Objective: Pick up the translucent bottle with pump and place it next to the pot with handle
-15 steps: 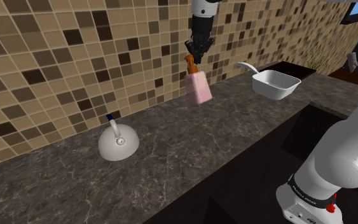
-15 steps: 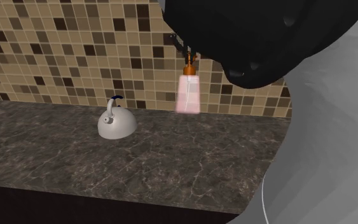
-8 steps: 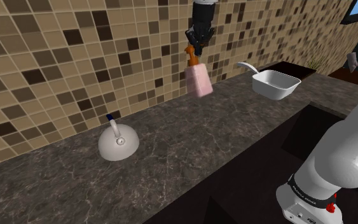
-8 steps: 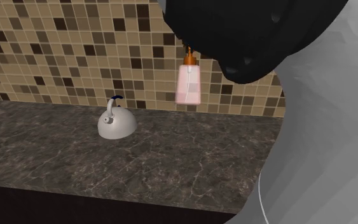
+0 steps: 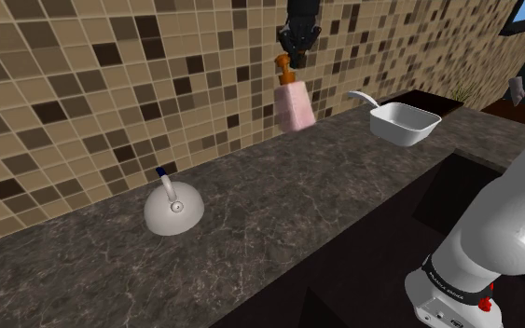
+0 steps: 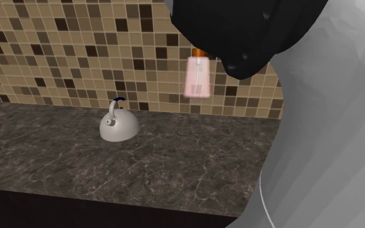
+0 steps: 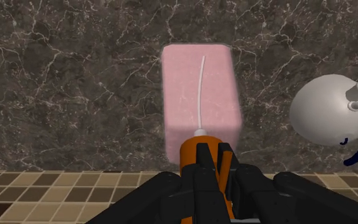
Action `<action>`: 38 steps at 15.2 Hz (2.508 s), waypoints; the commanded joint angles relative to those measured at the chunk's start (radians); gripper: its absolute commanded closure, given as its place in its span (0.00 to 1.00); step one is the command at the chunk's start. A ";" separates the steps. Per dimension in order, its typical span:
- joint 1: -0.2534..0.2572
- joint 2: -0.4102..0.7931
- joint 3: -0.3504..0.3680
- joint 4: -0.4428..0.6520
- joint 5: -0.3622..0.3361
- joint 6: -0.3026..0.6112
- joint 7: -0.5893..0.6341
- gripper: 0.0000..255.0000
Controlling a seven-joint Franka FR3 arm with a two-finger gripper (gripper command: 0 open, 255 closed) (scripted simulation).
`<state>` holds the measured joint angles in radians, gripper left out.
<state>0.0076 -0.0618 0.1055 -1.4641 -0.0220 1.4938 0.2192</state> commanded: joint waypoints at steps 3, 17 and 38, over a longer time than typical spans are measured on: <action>-0.042 -0.008 -0.050 -0.027 0.006 0.021 -0.092 1.00; -0.201 0.090 -0.228 0.021 0.038 0.072 -0.426 1.00; -0.380 0.335 -0.342 0.169 0.124 0.155 -0.712 1.00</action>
<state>-0.3727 0.2786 -0.2363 -1.2718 0.1024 1.6304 -0.4907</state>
